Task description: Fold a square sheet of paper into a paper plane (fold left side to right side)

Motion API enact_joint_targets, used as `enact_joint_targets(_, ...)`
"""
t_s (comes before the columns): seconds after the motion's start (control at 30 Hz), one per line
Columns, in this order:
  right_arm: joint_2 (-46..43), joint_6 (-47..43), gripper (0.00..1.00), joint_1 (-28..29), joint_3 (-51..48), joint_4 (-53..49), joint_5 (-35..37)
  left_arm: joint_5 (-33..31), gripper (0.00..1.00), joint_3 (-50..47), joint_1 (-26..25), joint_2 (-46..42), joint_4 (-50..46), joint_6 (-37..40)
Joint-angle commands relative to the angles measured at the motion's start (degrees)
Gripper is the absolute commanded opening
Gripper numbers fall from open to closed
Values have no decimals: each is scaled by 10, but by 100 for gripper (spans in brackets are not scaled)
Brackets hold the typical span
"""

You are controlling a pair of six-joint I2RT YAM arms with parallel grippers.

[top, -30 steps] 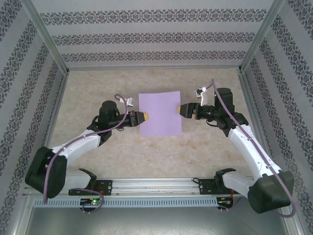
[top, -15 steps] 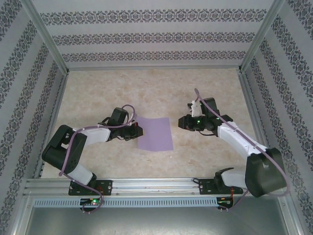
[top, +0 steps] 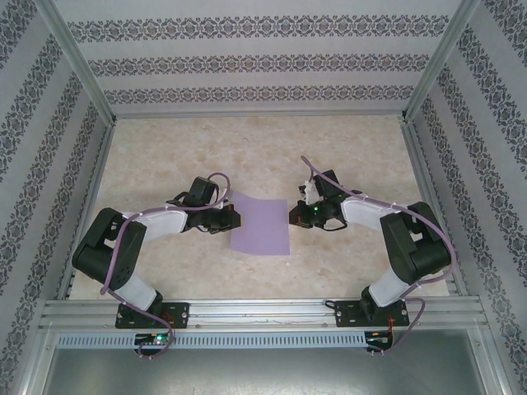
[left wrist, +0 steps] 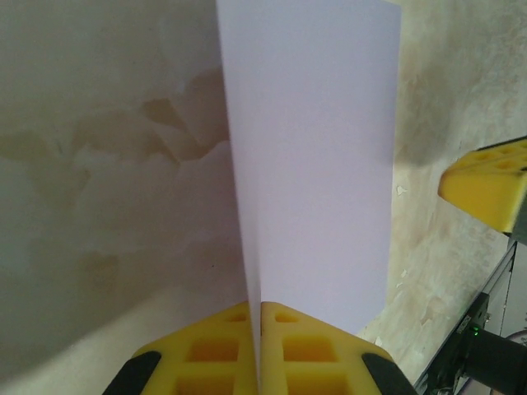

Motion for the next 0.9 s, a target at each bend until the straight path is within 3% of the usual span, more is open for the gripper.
enact_joint_targets(0.0,24,2,0,9,14,14,7,6,3,19,-9,5,-31,21)
enact_joint_targets(0.27,59,-4,0,17,4,19,13,16,9,27,-15,2,-23,13)
enact_joint_targets(0.6,68,-12,0,19,-10,1,43,15,39,42,-23,-32,-25,-1)
enact_joint_targets(0.87,73,-19,0,22,-6,-4,49,21,50,66,-43,-31,-26,-5)
